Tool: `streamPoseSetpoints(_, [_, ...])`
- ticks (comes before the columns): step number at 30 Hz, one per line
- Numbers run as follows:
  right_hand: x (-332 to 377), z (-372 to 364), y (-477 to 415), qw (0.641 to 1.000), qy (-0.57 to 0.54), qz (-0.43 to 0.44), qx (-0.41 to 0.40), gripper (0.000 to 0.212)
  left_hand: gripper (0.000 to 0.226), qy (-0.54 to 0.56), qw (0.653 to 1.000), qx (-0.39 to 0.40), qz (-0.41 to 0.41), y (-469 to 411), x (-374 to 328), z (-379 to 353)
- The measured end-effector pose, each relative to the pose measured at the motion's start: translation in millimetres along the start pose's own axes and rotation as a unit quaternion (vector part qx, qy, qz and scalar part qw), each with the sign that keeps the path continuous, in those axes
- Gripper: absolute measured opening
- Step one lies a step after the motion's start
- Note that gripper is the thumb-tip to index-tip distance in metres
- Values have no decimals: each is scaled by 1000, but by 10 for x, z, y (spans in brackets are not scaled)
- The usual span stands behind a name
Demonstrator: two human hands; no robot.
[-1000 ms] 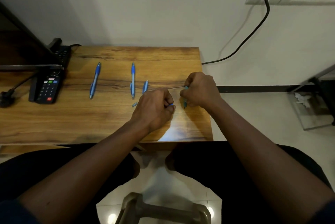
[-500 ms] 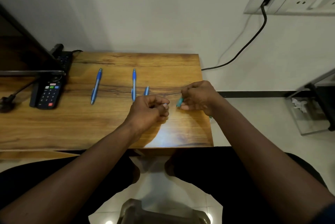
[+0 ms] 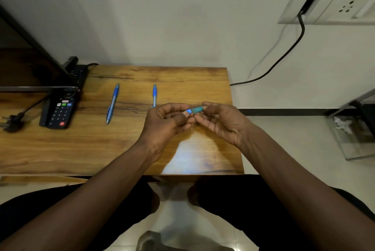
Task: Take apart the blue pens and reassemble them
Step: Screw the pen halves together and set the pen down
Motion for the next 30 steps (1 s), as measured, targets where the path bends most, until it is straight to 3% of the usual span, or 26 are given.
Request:
streamPoseSetpoints(6, [12,-25,-5,999,-15,27,-8,39,15,-33,998,-11,-45,4,-92,22])
streamPoseSetpoints(13, [135,-51,70,996,-31,77,-6,37,17,-32,997,-20,-73,16,-183,49])
streamPoseSetpoints(23, [300,-61,108,976,74,204,-30,31,17,-62,994,-20,-93,35,-230,71])
streamPoseSetpoints(30, [271,-80,75,975,80,203,-31,32,19,-113,988,-26,-106,9,-276,104])
Point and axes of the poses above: each hand's wrist, its own y-axis away from the middle knuckle, its own z-axis out of the back of the hand, x = y × z, the point moved 10 cm from there along -y, towards the middle knuckle, and after that the axes turned 10 degrees about -x, right-handed, at the moved point
